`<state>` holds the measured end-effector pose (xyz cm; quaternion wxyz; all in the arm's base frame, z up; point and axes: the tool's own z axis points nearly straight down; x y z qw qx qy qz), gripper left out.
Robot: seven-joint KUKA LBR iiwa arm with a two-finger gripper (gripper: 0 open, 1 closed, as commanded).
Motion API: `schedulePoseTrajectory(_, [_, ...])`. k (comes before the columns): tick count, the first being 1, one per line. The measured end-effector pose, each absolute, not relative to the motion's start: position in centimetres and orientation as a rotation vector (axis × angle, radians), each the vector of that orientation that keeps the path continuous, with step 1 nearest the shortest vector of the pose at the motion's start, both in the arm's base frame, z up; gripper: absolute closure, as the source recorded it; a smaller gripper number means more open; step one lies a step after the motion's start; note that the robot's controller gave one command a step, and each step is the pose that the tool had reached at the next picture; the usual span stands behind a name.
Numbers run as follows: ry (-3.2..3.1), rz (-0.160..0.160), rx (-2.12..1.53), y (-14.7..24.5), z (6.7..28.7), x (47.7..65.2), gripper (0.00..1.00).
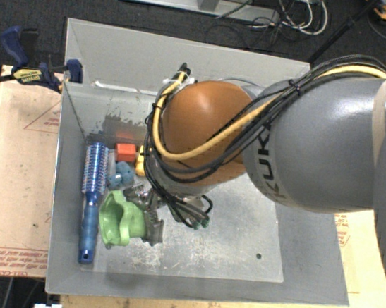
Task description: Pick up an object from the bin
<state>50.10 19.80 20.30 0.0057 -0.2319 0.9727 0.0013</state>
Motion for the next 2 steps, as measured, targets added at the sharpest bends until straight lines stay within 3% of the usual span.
schedulePoseTrajectory(1, [3.031, 0.002, -0.853, 19.6, 9.3, 49.8, 1.0])
schedulePoseTrajectory(2, [3.001, 0.003, -0.891, 20.6, 25.0, 49.4, 1.0])
